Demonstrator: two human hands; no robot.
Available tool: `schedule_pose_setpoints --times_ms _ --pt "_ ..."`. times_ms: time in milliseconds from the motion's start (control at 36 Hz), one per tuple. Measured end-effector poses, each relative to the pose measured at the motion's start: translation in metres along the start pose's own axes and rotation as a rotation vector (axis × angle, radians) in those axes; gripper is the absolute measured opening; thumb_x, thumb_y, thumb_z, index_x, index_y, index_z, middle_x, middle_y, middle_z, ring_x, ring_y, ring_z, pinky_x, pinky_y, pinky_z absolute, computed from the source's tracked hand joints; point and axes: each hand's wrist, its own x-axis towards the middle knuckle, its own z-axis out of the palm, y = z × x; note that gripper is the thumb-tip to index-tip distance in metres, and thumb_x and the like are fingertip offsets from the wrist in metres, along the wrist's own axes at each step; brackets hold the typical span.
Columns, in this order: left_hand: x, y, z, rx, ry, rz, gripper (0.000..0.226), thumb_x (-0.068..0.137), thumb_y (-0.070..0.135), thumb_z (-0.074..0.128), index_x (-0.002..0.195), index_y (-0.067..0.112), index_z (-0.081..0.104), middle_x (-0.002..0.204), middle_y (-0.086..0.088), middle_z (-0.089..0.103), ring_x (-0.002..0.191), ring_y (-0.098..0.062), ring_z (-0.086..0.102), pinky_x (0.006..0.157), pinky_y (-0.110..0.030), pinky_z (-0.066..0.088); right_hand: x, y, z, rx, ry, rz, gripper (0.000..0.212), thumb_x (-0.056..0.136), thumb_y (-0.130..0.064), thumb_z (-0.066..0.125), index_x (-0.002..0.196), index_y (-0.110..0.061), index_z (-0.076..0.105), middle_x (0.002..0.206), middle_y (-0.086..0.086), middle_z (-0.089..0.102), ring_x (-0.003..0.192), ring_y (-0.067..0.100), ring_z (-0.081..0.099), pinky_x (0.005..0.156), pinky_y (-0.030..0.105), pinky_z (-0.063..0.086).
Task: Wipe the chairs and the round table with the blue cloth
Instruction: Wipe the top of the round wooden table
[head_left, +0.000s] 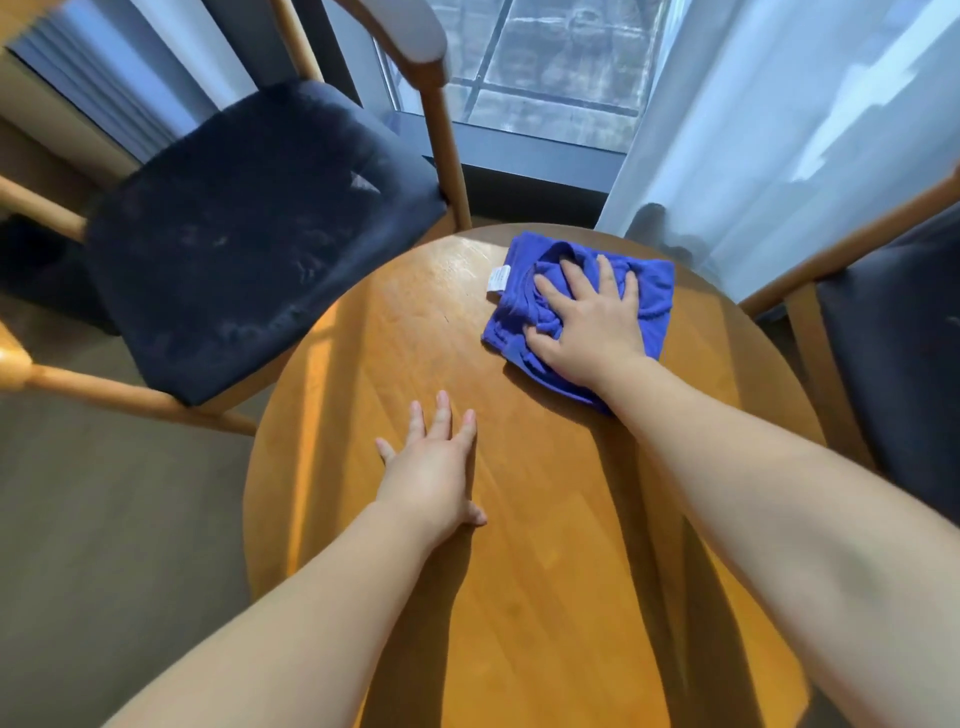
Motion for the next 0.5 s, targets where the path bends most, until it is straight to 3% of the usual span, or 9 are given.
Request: schedule_pose_setpoints --times_ms 222,500 --pt "0.001 0.001 0.002 -0.022 -0.020 -0.026 0.119 0.068 0.042 0.080 0.148 0.030 -0.008 0.152 -0.001 -0.030 0.140 -0.032 -0.022 0.109 -0.064 0.005 0.067 -0.005 -0.010 -0.035 0.002 -0.001 0.080 0.077 -0.074 0.022 0.149 -0.039 0.023 0.161 0.001 0.014 0.145 0.041 0.007 0.112 0.063 0.000" --pt "-0.001 0.001 0.004 -0.037 -0.003 -0.022 0.120 0.066 0.043 0.081 0.148 0.032 -0.006 0.152 0.002 -0.029 0.140 -0.029 -0.022 0.109 -0.063 0.006 0.053 0.012 -0.014 -0.024 -0.014 -0.023 0.083 0.076 -0.076 0.025 0.150 -0.039 0.019 0.160 0.000 0.016 0.144 0.039 0.010 0.115 0.059 0.004"
